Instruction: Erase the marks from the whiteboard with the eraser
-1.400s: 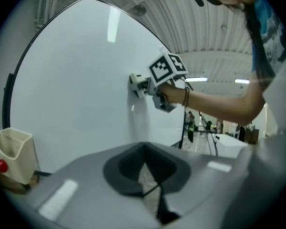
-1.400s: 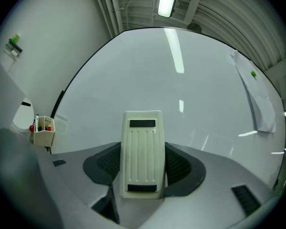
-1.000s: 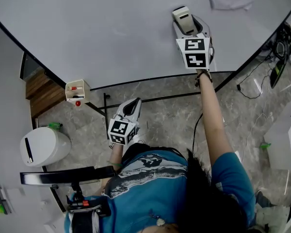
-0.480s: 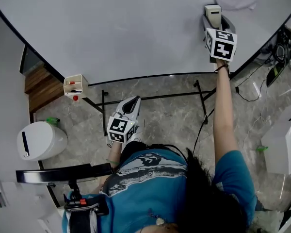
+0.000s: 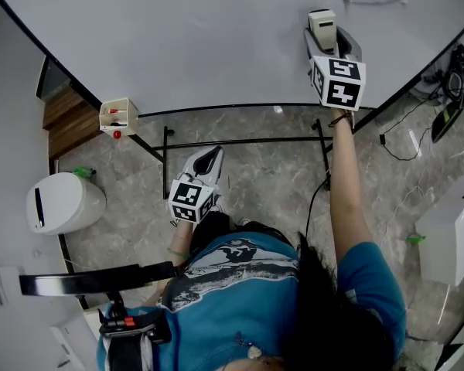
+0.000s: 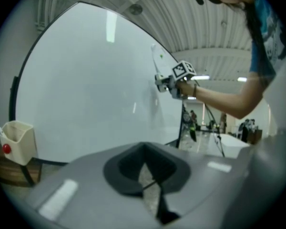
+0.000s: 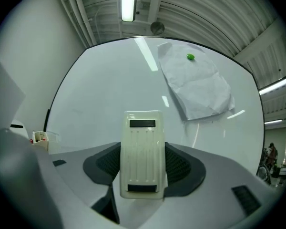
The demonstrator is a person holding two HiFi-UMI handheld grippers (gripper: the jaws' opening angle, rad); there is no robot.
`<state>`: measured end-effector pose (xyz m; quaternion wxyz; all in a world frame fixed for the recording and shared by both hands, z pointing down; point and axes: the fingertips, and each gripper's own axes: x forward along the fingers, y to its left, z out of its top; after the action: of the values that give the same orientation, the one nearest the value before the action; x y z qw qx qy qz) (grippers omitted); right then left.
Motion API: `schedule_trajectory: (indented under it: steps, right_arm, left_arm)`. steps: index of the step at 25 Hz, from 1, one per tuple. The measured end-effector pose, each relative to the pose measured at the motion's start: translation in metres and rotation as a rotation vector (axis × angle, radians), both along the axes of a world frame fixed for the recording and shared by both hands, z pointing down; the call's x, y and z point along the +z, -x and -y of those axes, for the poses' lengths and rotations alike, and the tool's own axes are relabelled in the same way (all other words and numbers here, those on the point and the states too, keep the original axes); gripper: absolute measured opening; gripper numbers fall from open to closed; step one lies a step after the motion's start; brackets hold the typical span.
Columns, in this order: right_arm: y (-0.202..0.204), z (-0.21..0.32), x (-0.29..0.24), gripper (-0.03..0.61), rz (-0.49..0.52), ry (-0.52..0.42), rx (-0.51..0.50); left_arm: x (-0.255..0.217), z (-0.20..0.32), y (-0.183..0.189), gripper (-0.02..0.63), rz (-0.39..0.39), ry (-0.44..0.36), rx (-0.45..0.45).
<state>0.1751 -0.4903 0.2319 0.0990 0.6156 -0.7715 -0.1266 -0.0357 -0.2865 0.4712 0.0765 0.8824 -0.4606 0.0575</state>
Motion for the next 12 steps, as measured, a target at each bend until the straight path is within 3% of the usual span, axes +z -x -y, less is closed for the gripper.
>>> schedule_trajectory:
  steps: [12]
  right_arm:
    - [0.058, -0.082, 0.105, 0.262, 0.071, 0.16, -0.235]
  left_arm:
    - [0.018, -0.047, -0.023, 0.003, -0.012, 0.059, -0.101]
